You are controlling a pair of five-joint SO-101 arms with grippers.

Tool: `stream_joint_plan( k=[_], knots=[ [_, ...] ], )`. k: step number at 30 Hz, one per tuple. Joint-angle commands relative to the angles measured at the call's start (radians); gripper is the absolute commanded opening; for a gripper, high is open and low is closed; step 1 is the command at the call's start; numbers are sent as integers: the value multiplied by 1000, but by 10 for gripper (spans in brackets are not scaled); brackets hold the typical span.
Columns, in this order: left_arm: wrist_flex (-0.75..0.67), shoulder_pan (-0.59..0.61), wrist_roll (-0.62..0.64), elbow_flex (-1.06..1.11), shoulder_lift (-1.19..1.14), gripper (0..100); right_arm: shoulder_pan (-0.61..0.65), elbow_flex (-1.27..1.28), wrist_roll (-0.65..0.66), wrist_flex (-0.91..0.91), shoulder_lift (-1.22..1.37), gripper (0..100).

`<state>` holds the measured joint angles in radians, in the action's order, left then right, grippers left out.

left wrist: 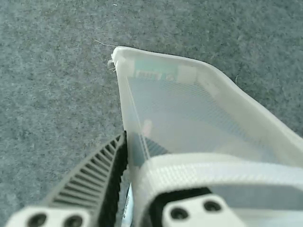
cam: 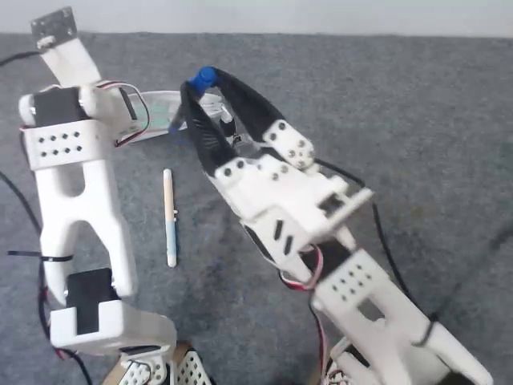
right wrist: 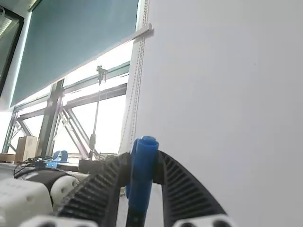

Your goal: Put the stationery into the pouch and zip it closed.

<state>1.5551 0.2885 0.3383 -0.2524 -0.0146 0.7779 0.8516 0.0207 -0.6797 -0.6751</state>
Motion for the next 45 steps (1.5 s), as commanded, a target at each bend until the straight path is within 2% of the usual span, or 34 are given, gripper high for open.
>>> stream_joint_plan(
  k=[1,9,14,20,25,30,34,45],
  knots=[
    [12,-3,-12,-7,5,9,-15,-17,15,-108,93,6],
    [12,-3,-12,-5,5,9,-31,-29,17,-278,272,6],
    [12,-3,-12,-1,5,9,-82,-71,9,-283,332,6],
    [8,-3,-12,10,5,9,-82,-71,9,-289,401,6],
    [8,-3,-12,10,5,9,-79,-38,15,-355,305,6],
    [8,-3,-12,10,6,9,-81,-14,8,-286,134,6],
    [8,-3,-12,10,9,9,-79,-29,8,-295,116,6],
    [8,-3,-12,10,6,9,-81,-120,8,-400,381,6]
  ],
)
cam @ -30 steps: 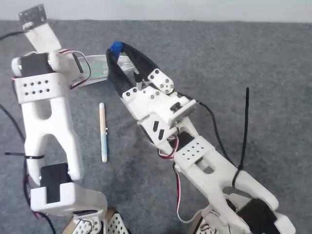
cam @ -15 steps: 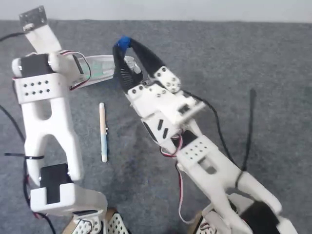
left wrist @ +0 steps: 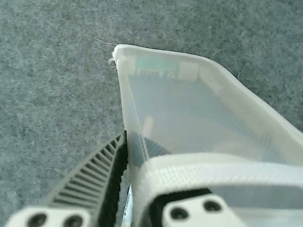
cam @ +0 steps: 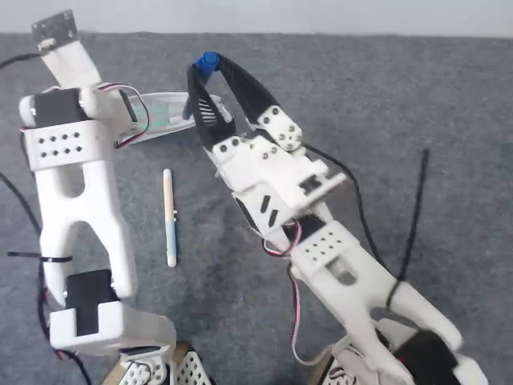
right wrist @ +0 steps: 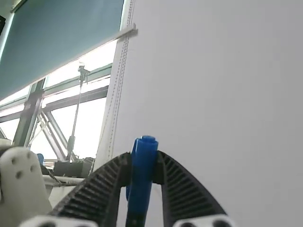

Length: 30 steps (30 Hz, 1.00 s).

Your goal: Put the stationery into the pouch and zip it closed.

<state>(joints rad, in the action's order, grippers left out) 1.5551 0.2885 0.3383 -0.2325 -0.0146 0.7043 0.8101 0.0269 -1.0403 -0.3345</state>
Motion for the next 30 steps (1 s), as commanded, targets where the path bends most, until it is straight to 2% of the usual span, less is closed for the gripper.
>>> stream_joint_plan(
  k=[1,9,18,20,25,30],
  knots=[
    [8,-3,-12,-10,6,9,-7,-84,2,-41,68,6],
    [8,-3,-12,-10,6,9,25,-91,8,-35,237,6],
    [9,-2,-12,-10,5,9,54,-31,11,1,248,11],
    [9,-2,-12,-10,5,9,54,-31,11,48,237,35],
    [8,-2,-12,-10,5,9,65,-9,3,136,177,164],
    [8,-2,-12,-10,5,9,133,77,9,143,82,151]
  ],
)
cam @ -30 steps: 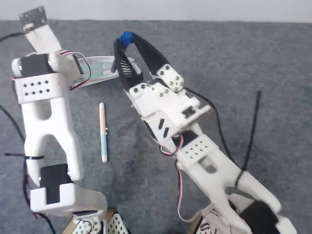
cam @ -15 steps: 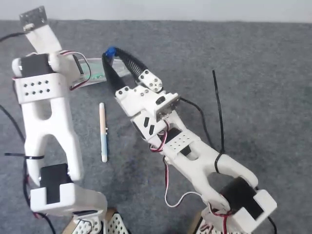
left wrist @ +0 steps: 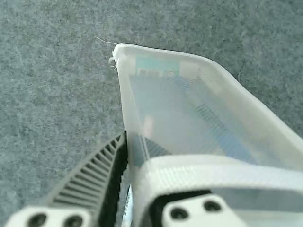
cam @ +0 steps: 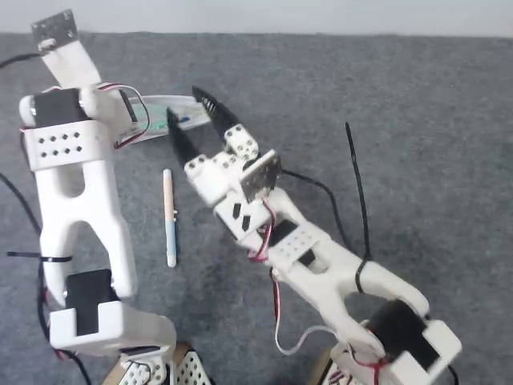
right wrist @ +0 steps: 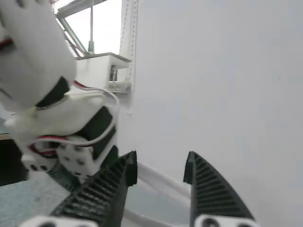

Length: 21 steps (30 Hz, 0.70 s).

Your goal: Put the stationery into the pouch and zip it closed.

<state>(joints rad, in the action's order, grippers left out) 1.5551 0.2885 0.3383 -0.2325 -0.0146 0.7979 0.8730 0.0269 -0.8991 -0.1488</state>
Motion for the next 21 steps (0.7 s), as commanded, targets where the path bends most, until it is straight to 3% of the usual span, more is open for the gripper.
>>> stream_joint_plan(
  k=[1,8,14,18,21],
  knots=[
    [8,-2,-12,-10,5,9,56,29,11,2,-122,152],
    [8,-2,-12,-10,5,9,85,69,9,31,-197,151],
    [6,18,-12,-12,6,9,105,69,2,203,-271,151],
    [-18,101,-11,-27,15,9,108,75,-5,374,-346,151],
    [-17,173,-6,-54,14,9,116,51,-83,510,-374,151]
  ],
)
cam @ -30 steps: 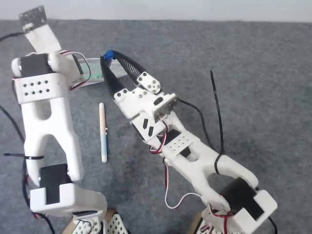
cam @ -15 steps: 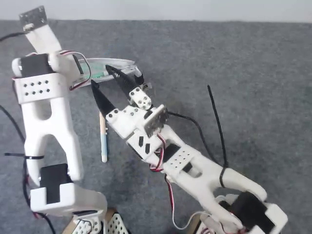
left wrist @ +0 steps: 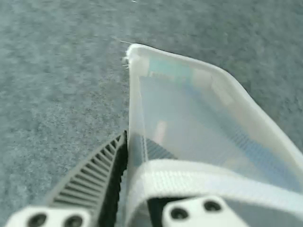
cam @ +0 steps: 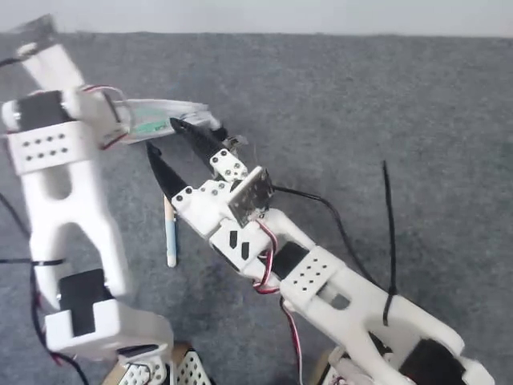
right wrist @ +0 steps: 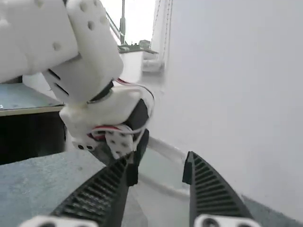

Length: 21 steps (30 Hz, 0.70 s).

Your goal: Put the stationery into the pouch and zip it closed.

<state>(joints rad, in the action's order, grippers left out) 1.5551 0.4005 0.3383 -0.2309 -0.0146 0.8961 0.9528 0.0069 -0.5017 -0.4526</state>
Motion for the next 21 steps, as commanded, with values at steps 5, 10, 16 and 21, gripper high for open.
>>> stream_joint_plan(
  k=[5,10,16,21],
  knots=[
    [-20,170,34,-84,14,9,42,-140,-144,415,-68,151],
    [-29,261,78,-91,14,9,64,-233,-215,621,-67,151],
    [-29,299,101,-93,14,9,79,-253,-227,644,-24,151],
    [-29,319,101,-93,14,9,99,-344,-227,653,160,151]
  ],
)
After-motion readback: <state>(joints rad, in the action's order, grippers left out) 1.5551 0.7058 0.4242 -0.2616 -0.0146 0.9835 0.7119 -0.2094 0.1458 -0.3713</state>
